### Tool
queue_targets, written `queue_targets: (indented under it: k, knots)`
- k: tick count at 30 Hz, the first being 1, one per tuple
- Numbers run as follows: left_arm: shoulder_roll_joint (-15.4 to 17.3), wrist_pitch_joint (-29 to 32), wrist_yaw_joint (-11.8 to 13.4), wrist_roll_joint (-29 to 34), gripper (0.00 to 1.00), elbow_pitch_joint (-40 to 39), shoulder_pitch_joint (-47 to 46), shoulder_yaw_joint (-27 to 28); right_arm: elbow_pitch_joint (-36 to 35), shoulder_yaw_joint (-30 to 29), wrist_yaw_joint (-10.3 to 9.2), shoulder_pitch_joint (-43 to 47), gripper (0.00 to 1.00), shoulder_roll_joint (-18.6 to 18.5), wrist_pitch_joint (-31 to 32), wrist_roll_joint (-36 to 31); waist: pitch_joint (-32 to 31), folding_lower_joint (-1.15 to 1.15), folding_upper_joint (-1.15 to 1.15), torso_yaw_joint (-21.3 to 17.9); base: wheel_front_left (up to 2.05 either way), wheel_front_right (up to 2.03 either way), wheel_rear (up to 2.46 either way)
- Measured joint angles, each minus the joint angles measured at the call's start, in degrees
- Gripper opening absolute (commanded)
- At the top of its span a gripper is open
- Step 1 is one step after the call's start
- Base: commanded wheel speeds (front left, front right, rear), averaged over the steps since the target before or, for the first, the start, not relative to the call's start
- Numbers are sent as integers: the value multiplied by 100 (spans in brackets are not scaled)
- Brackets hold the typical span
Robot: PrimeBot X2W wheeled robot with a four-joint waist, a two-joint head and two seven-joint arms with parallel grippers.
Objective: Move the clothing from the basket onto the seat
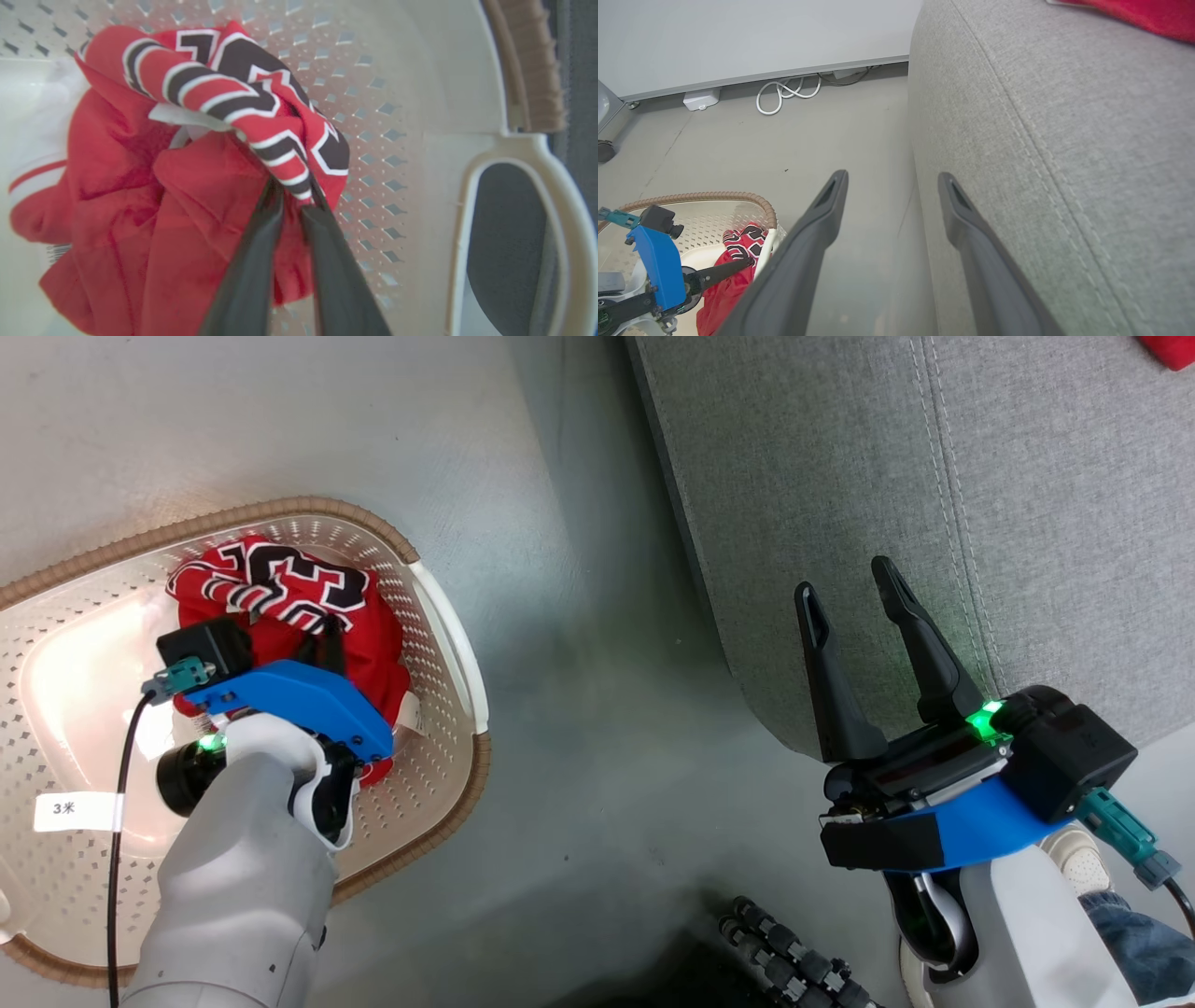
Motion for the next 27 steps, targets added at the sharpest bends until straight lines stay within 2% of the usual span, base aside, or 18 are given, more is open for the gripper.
queue_targets:
  k: [13,27]
  knots:
    - [34,-55,0,-188,0,-160,115,-432,82,-9,0,-10,100,0,0,-43,-209,0,0,138,0,0,0]
    - [-115,-79,0,-494,0,-298,560,-1032,318,-105,0,-34,100,2,-4,-321,-1003,-1,0,573,0,0,0]
